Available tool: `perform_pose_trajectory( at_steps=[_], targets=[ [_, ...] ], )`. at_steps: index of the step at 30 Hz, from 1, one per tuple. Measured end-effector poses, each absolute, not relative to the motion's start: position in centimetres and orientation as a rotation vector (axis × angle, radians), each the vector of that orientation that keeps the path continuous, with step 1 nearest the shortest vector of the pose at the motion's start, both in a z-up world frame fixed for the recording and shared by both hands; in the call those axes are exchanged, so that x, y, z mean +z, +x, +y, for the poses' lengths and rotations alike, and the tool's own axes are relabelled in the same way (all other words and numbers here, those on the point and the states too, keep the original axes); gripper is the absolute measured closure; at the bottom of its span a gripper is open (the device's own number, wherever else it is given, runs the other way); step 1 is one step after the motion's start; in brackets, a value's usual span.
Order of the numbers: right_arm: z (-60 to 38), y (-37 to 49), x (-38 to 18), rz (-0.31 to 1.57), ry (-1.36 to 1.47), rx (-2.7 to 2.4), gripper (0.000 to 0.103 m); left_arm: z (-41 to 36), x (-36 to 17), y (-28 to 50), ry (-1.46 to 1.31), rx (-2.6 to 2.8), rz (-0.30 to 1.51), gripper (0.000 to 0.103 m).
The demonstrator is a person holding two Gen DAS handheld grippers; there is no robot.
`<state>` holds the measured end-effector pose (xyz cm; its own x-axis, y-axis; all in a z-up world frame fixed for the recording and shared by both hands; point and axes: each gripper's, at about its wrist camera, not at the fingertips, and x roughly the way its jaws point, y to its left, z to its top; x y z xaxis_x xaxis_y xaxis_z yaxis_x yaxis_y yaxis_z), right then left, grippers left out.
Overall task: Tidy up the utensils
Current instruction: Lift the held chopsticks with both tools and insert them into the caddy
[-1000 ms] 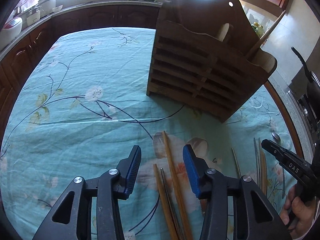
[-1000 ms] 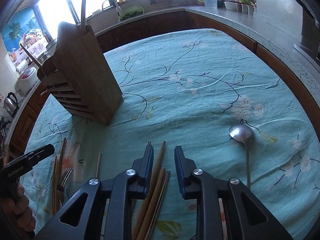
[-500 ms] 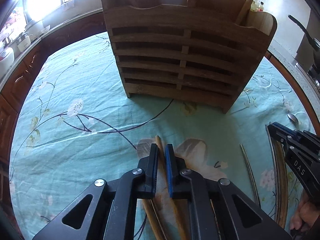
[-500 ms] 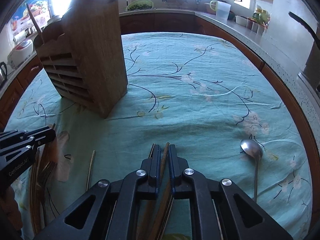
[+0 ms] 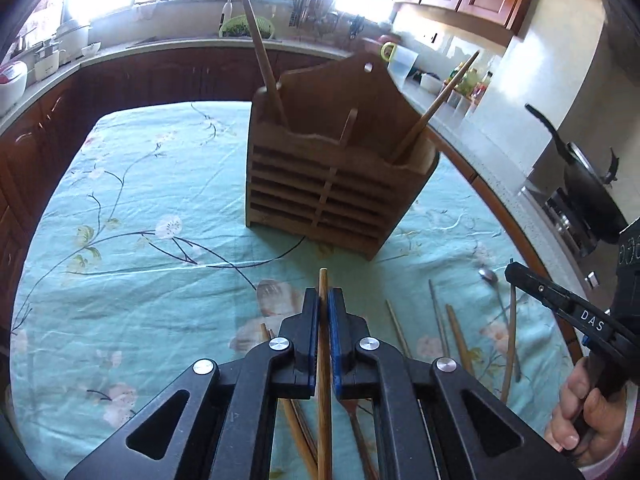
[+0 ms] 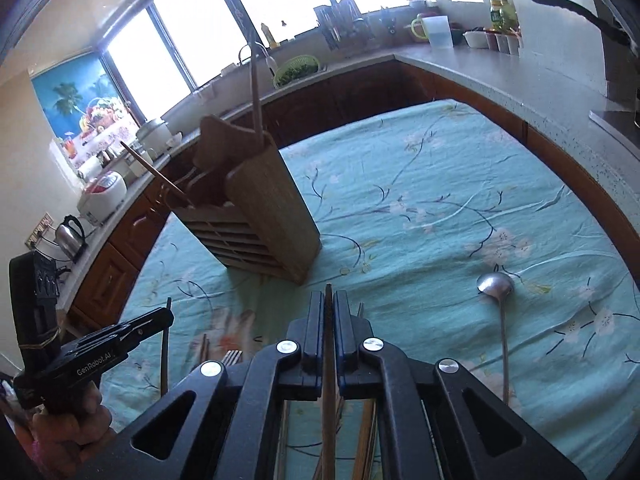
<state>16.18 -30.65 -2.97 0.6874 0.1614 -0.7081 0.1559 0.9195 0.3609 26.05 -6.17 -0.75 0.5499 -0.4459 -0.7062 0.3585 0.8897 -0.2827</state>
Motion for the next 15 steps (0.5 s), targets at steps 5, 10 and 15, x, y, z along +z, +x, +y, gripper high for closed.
perform_pose_trajectory(
  at_steps=[5, 10, 15],
  targets=[
    [-30.6, 14.4, 0.9, 0.734, 0.417, 0.028, 0.099, -3.8, 2.2, 22.4, -0.152, -0.507, 0.783, 0.1],
    [-30.2, 12.7, 4.4, 0.652, 0.401, 0.048, 0.099, -1.1, 5.3, 18.9, -0.184, -0.534, 0.712, 0.1],
    [-29.7, 11.8, 7.2, 0.583, 0.384, 0.06, 0.099, 1.4, 7.3, 16.3, -0.21, -0.555, 0.648, 0.1]
  ],
)
